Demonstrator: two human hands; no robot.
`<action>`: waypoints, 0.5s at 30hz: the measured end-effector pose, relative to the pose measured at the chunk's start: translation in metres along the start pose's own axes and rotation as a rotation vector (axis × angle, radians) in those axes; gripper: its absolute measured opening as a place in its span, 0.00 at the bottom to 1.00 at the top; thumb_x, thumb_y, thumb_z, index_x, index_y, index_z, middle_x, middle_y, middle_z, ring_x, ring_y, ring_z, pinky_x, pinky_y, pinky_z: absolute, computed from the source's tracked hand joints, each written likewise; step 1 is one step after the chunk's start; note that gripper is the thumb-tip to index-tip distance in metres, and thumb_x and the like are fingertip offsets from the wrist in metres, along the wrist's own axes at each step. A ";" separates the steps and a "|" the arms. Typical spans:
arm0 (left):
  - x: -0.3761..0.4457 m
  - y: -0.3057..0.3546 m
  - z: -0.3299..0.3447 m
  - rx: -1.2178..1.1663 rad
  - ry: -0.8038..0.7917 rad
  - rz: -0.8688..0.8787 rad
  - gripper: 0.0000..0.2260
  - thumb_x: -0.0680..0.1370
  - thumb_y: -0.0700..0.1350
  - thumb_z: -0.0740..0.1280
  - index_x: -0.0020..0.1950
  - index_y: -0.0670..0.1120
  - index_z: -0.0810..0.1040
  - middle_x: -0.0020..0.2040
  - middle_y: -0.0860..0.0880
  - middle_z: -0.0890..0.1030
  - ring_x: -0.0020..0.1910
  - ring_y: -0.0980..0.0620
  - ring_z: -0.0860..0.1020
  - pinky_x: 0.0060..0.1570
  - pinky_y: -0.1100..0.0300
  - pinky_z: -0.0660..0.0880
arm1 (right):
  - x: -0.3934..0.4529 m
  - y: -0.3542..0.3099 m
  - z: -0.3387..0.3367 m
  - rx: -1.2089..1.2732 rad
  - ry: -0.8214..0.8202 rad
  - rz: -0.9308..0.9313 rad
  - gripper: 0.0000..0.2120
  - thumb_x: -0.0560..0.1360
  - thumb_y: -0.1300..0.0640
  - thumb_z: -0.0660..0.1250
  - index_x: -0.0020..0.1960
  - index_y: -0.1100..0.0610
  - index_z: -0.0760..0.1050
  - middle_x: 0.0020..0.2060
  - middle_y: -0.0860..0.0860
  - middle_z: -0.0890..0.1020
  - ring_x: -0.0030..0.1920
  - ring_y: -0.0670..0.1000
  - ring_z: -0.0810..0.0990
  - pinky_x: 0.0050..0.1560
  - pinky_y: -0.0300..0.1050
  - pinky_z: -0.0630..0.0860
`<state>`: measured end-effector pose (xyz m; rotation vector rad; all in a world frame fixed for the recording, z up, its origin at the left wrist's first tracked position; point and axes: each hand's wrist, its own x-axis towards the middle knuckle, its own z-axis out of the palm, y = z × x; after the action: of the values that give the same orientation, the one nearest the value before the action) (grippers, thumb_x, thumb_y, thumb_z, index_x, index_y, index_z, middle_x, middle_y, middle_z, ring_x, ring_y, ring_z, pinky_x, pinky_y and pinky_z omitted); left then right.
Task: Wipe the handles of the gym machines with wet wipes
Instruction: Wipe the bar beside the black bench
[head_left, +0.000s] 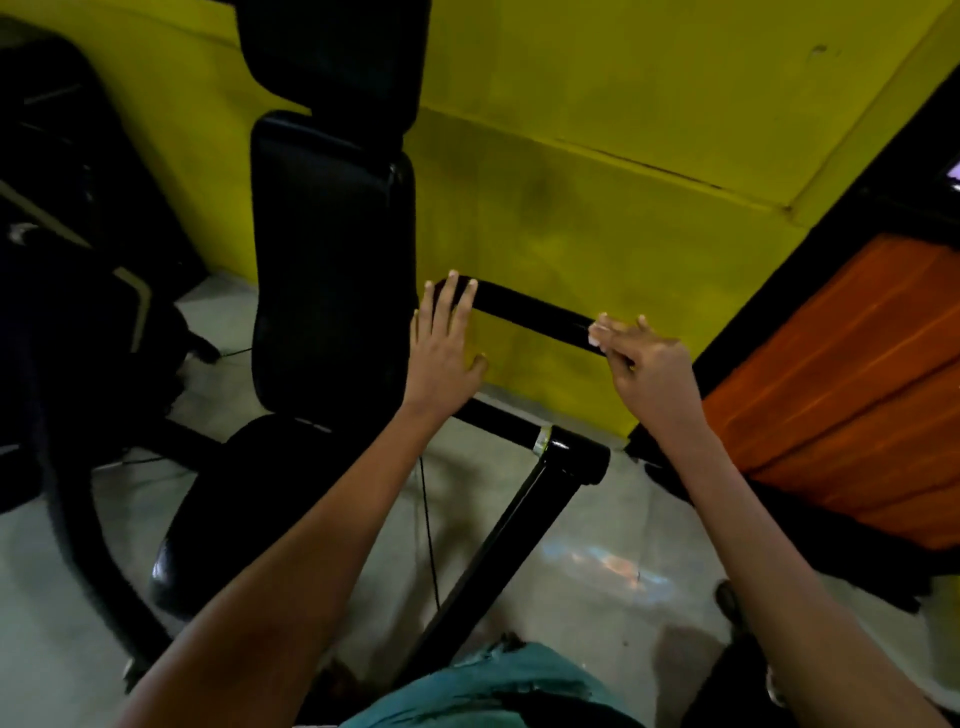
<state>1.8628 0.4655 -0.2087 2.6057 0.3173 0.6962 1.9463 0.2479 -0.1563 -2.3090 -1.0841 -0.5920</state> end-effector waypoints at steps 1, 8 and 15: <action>-0.006 0.002 0.004 0.005 0.029 -0.038 0.37 0.71 0.44 0.67 0.77 0.45 0.54 0.77 0.42 0.54 0.76 0.39 0.50 0.71 0.42 0.54 | 0.003 0.001 0.003 0.000 -0.018 -0.003 0.12 0.71 0.68 0.65 0.52 0.65 0.81 0.51 0.61 0.82 0.50 0.62 0.82 0.60 0.63 0.71; -0.061 0.011 0.052 0.133 0.054 -0.141 0.24 0.74 0.50 0.57 0.65 0.39 0.71 0.67 0.38 0.70 0.69 0.39 0.65 0.69 0.43 0.58 | 0.050 -0.021 0.029 0.153 -0.171 -0.163 0.13 0.69 0.72 0.66 0.52 0.67 0.80 0.51 0.64 0.81 0.47 0.61 0.83 0.62 0.57 0.66; -0.073 0.012 0.061 0.204 -0.226 -0.298 0.36 0.75 0.62 0.35 0.73 0.45 0.65 0.74 0.48 0.63 0.77 0.50 0.51 0.71 0.41 0.41 | 0.035 -0.006 0.011 0.134 -0.257 -0.052 0.13 0.75 0.69 0.64 0.59 0.66 0.77 0.59 0.61 0.77 0.60 0.57 0.78 0.68 0.49 0.65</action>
<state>1.8340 0.4105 -0.2822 2.7097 0.7189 0.2770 1.9636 0.2774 -0.1430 -2.2879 -1.2629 -0.2361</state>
